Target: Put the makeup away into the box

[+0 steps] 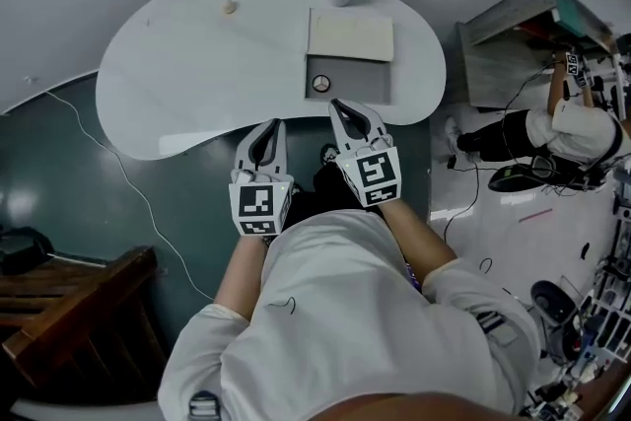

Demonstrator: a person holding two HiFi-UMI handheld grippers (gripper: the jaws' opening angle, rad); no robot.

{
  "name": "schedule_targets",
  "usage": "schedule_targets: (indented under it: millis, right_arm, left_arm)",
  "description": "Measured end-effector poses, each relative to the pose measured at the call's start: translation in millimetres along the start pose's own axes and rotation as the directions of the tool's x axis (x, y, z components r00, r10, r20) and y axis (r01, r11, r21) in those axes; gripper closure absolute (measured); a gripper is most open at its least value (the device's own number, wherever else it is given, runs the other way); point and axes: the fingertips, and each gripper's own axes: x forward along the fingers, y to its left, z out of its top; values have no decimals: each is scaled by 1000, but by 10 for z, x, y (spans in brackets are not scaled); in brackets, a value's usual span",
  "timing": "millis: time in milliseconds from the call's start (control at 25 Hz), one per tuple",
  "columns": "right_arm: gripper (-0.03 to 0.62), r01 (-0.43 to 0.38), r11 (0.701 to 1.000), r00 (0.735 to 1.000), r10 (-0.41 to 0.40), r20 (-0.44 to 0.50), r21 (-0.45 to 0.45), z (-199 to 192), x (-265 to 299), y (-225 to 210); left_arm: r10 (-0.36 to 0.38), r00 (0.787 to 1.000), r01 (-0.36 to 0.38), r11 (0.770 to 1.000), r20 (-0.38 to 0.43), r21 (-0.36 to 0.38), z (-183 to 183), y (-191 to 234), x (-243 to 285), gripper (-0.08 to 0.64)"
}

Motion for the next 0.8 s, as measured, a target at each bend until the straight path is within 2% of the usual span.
schedule_targets:
  millis: [200,360,480,640,800]
  right_arm:
    - [595,53,999,989,-53,141,2,514,-370,-377]
    - [595,44,999,970,-44,240,7,921,-701,-700]
    - [595,40,999,947,-35,318,-9,1141,-890,-944]
    - [595,98,995,934,-97,345,17,1235,-1078,-1222]
    - [595,134,991,934,-134,332,22,1166,-1102,-1424]
  left_arm:
    - [21,993,-23,1000,112,14,523,-251,0,538]
    - [28,980,-25,1000,195,-19,973,-483,6,538]
    - [24,965,-24,1000,263,-6,1317,-607,45,538]
    - [82,940,-95,995,330,23,1603,-656,-4,538]
    - [84,943,-98,995,321,26,1594,-722,88,538]
